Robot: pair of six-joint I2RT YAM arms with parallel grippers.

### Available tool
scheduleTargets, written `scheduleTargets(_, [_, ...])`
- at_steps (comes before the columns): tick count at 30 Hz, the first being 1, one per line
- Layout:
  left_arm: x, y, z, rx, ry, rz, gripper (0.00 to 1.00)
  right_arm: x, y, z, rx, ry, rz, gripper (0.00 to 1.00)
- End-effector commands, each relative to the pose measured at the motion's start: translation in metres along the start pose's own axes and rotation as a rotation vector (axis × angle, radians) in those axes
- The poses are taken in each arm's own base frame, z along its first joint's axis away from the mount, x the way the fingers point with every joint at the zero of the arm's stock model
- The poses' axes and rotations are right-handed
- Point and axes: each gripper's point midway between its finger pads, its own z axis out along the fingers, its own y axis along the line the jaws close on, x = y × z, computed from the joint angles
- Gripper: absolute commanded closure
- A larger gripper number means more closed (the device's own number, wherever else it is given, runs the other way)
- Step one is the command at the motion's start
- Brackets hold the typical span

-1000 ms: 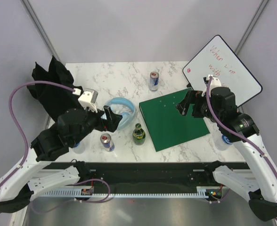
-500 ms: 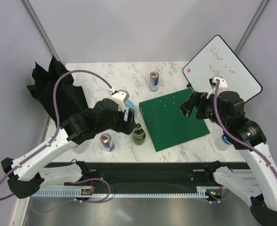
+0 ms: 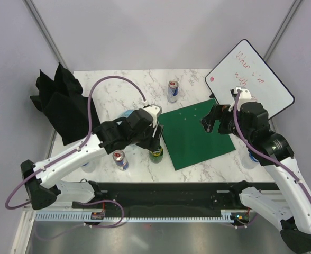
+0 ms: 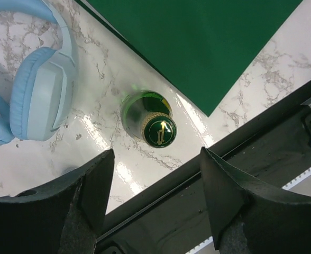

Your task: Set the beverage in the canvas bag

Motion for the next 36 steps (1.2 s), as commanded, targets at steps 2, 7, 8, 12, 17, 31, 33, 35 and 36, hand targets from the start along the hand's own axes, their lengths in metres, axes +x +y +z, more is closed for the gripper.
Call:
scheduleTargets(2, [-0.005, -0.004, 0.015, -0.022, 0.031, 0.057, 0.31, -0.009, -0.005, 0.003, 0.027, -0.039, -0.015, 0.02])
scheduleTargets(7, [0.000, -0.005, 0.026, -0.038, 0.063, 0.055, 0.34, -0.009, -0.007, 0.005, 0.038, -0.035, -0.027, 0.02])
scheduleTargets(8, [0.001, -0.004, 0.028, -0.044, 0.067, 0.055, 0.34, -0.009, -0.007, 0.004, 0.038, -0.037, -0.027, 0.02])
scheduleTargets(12, [0.004, -0.002, 0.040, -0.070, 0.094, 0.076, 0.36, -0.004, -0.011, 0.006, 0.050, -0.034, -0.024, 0.02])
scheduleTargets(17, [0.011, 0.000, 0.050, -0.094, 0.141, 0.096, 0.46, 0.003, -0.014, 0.011, 0.059, -0.014, -0.025, 0.02])
scheduleTargets(31, [0.020, 0.008, 0.055, -0.146, 0.188, 0.098, 0.49, 0.002, -0.015, 0.011, 0.059, -0.019, -0.028, 0.02])
scheduleTargets(33, [0.024, 0.009, 0.056, -0.153, 0.197, 0.098, 0.46, 0.002, -0.015, 0.010, 0.060, -0.021, -0.028, 0.02])
scheduleTargets(35, [0.024, 0.011, 0.056, -0.160, 0.198, 0.094, 0.42, 0.003, -0.016, 0.010, 0.066, -0.023, -0.027, 0.02])
scheduleTargets(36, [0.026, 0.011, 0.057, -0.161, 0.202, 0.094, 0.41, 0.003, -0.017, 0.010, 0.068, -0.024, -0.030, 0.02])
